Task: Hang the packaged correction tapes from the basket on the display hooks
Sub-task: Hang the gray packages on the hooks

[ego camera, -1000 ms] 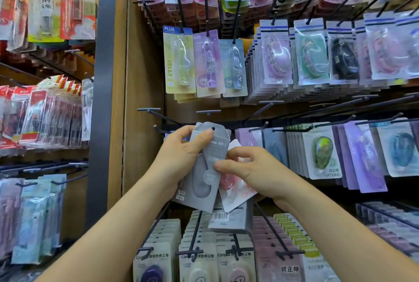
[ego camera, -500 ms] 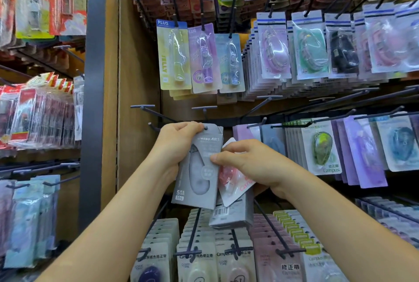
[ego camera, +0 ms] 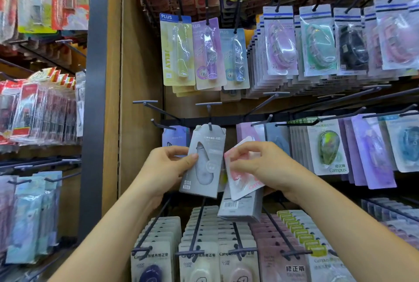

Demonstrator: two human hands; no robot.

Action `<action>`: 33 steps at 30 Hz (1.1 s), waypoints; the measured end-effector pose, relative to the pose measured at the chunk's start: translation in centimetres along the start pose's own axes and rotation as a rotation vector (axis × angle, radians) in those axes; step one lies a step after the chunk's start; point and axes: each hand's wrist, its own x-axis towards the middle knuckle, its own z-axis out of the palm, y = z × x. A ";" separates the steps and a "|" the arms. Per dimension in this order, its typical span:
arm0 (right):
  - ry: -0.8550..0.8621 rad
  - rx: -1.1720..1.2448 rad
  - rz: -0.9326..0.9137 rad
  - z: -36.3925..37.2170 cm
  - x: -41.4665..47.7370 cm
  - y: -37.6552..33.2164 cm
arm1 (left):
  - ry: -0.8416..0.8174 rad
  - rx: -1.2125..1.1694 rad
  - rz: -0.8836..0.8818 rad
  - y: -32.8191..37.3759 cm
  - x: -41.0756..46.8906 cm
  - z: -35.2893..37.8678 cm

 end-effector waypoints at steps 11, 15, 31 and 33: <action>0.211 0.096 -0.126 -4.6 -2.3 2.3 | 0.243 0.453 0.043 -4.2 9.8 4.9; 0.206 0.194 -0.096 -5.3 -2.5 3.5 | 0.276 0.600 0.048 -5.0 11.3 6.2; 0.336 0.460 -0.048 -5.4 -2.9 5.8 | 0.227 0.907 0.301 -0.9 4.2 7.0; 0.371 0.495 -0.055 -4.8 -3.2 5.7 | 0.027 0.706 0.323 0.3 0.1 7.9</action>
